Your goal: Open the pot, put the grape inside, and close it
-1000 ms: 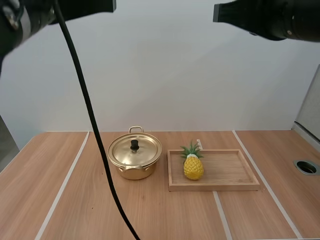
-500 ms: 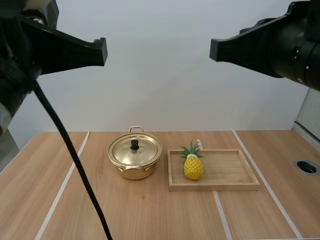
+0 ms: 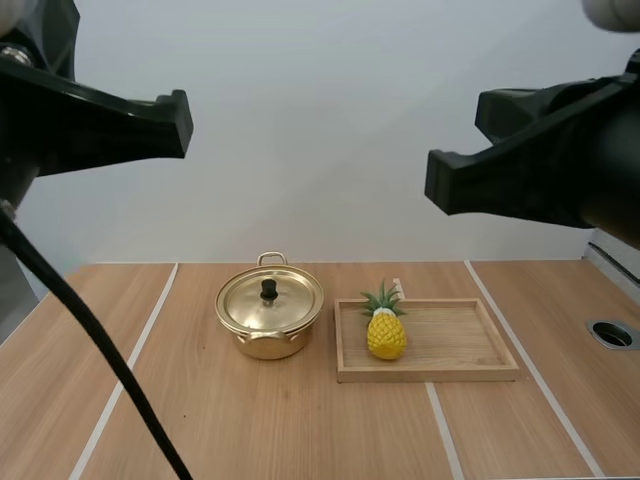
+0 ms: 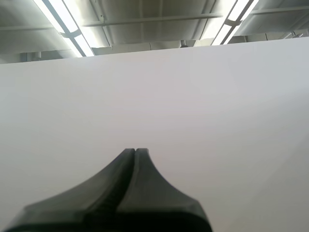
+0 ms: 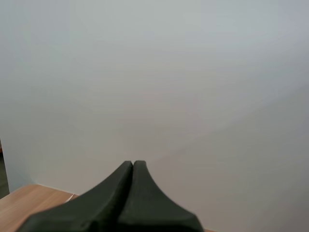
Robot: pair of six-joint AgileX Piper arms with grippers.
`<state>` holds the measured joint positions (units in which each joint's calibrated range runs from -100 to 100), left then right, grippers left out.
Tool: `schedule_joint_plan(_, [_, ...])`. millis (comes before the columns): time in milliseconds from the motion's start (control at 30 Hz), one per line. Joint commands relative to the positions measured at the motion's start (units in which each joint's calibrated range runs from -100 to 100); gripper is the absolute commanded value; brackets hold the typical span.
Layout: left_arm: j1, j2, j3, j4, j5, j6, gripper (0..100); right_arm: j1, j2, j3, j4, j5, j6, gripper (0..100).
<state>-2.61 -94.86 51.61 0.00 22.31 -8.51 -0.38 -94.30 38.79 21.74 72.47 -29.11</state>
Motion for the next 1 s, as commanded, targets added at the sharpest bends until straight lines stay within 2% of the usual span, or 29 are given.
schedule_joint_plan(0, [-0.02, -2.21, 0.24, 0.0, 1.7, -1.05, 0, 0.14, -2.79, 2.53, -0.61, 0.18, -0.37, 0])
schedule_joint_plan(167, [-0.02, -5.14, 0.24, 0.0, 1.84, -1.05, 0, 0.14, -5.7, 6.91, -0.61, 0.18, -0.37, 0])
schedule_joint_plan(467, [-0.02, -5.14, 1.82, 0.0, 8.47, -1.05, 0, 0.14, -5.7, 7.94, -1.11, -0.94, -0.04, 0])
schedule_joint_plan(767, [-0.02, -5.14, 15.4, 0.67, 3.57, -1.05, 0, 0.14, -5.7, 17.03, -4.9, -16.43, -0.04, 0])
schedule_joint_plan(967, [-0.02, -5.14, 24.64, 1.59, 0.32, 3.97, 0, 0.14, -5.7, 27.71, -6.85, -22.71, -0.04, 0])
